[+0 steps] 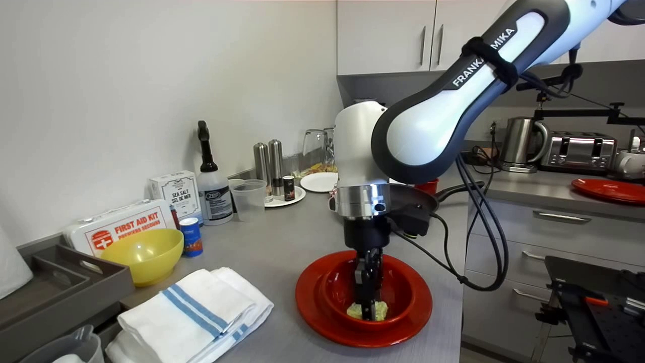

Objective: Wipe inside the red bowl with the sponge

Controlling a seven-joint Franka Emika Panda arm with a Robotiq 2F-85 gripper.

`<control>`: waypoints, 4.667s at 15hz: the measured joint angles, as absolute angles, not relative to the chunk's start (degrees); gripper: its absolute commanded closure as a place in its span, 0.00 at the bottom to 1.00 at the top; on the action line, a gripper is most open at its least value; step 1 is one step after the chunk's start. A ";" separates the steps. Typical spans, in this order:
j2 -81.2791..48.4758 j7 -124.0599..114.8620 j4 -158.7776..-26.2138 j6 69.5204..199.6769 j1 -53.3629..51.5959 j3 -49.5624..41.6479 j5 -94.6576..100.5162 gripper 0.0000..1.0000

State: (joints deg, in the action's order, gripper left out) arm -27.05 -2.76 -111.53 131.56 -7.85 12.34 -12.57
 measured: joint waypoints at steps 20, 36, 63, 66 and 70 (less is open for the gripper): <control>-23.20 -2.95 -121.66 153.04 -12.06 3.94 12.91 0.75; -17.58 -18.70 -132.55 170.31 -26.05 -16.63 49.54 0.75; -17.99 6.19 -125.16 139.34 -8.88 12.67 -4.61 0.75; -18.08 6.64 -122.11 134.30 -7.38 12.16 -5.98 0.75; -18.49 6.57 -120.45 132.02 -6.53 10.71 -5.99 0.75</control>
State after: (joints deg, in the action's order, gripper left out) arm -18.49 6.57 -120.45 132.02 -6.53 10.71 -5.99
